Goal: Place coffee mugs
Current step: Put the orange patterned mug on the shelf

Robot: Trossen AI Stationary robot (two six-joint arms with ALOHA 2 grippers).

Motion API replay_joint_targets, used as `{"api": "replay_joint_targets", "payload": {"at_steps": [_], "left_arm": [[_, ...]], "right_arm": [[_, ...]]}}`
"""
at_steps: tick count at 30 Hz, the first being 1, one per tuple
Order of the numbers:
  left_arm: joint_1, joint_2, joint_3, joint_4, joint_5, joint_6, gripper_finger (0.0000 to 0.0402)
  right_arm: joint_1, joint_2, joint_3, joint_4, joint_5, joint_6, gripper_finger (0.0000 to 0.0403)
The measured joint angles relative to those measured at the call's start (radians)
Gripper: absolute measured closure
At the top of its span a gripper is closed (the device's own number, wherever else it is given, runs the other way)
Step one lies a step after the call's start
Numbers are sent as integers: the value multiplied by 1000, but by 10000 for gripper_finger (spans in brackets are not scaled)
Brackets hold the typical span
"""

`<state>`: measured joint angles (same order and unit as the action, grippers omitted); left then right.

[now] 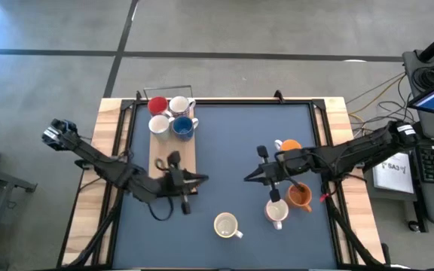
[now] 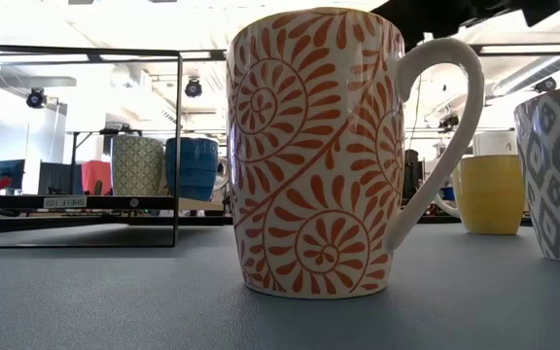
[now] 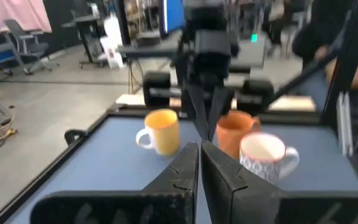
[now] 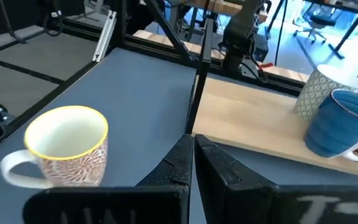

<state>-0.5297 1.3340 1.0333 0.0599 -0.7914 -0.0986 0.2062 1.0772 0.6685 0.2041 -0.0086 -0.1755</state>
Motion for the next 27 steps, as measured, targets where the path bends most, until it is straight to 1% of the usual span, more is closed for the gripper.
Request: {"api": "replay_joint_targets", "payload": {"at_steps": [6, 8, 12, 15, 18, 21, 25, 27], "left_arm": [[0, 164, 225, -327, 11, -109, 400], [1, 218, 303, -426, 61, -148, 400], [3, 328, 450, -556, 186, -183, 400], [3, 408, 552, -657, 229, -196, 400], [4, 476, 636, -741, 235, -204, 400], [7, 533, 700, -792, 236, -206, 400], [13, 578, 753, -838, 242, -204, 397], [16, 588, 764, -843, 273, -200, 390]], "right_arm": [[1, -70, -52, 68, -21, -60, 394], [1, -91, -68, 89, -26, -78, 394], [0, -126, -104, 122, -26, -119, 394], [-2, -154, -113, 129, -26, -127, 394], [-1, -179, -118, 127, -26, -132, 394], [-1, -209, -129, 124, -27, -132, 394], [-1, -246, -150, 124, -28, -131, 394], [-1, -265, -163, 124, -29, -127, 394]]}}
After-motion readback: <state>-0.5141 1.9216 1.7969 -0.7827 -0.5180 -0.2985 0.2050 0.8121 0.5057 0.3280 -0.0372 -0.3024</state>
